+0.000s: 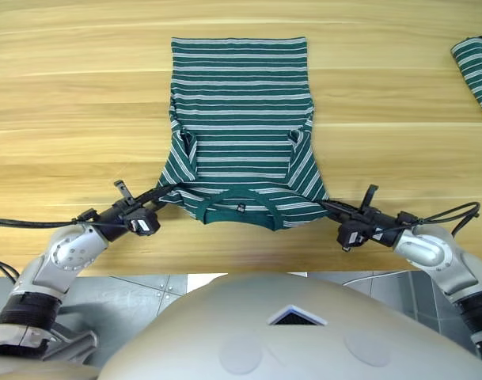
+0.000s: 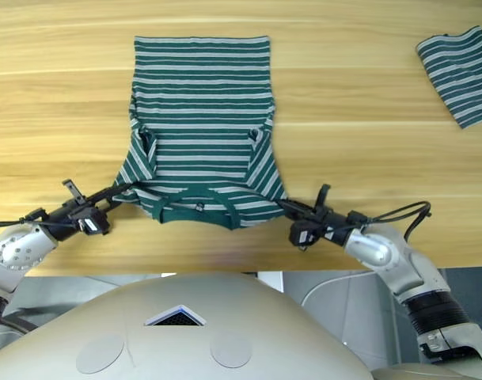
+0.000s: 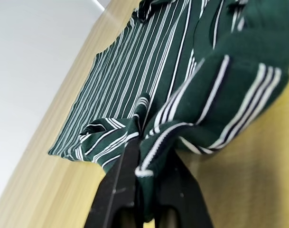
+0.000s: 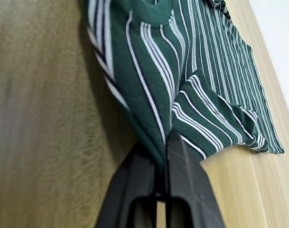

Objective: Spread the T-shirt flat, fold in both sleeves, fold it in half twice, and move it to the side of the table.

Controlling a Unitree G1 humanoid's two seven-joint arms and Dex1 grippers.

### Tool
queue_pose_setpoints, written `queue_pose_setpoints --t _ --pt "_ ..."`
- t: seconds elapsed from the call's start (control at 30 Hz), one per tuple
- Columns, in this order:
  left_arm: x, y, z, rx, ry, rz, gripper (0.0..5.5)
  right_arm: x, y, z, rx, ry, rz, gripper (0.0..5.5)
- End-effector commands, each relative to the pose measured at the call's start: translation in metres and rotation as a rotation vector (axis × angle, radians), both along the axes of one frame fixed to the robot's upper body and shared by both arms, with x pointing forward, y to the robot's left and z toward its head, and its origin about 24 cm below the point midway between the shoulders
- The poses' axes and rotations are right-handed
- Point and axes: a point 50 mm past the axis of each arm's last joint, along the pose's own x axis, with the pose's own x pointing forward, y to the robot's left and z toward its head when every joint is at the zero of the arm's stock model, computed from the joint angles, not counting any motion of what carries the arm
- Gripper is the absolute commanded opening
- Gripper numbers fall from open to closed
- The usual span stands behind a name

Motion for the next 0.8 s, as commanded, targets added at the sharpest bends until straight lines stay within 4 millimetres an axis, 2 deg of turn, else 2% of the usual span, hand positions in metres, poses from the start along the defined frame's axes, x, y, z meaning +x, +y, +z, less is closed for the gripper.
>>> queue_pose_setpoints --t 0.03,0.2,0.3,0.57,0.7,0.8 --pt "0.001 -0.001 -0.001 -0.014 0.035 -0.001 0.06 0.011 0.005 0.009 0.061 -0.048 0.005 0.0" --pt "0.047 -0.016 0.025 -0.127 -0.144 0.004 0.06 0.06 0.025 0.03 0.224 -0.235 -0.047 0.0" --pt "0.067 -0.018 0.034 -0.159 -0.194 0.034 0.06 0.082 0.03 0.036 0.244 -0.301 -0.091 0.0" --pt "0.098 -0.025 0.022 -0.163 -0.163 0.121 0.06 0.121 0.037 0.035 0.235 -0.36 -0.155 0.0" --pt "0.135 -0.027 0.019 -0.166 -0.184 0.229 0.06 0.154 0.036 0.035 0.228 -0.399 -0.239 0.0" --pt "0.163 -0.031 0.027 -0.204 -0.232 0.294 0.06 0.18 0.038 0.04 0.226 -0.437 -0.308 0.0"
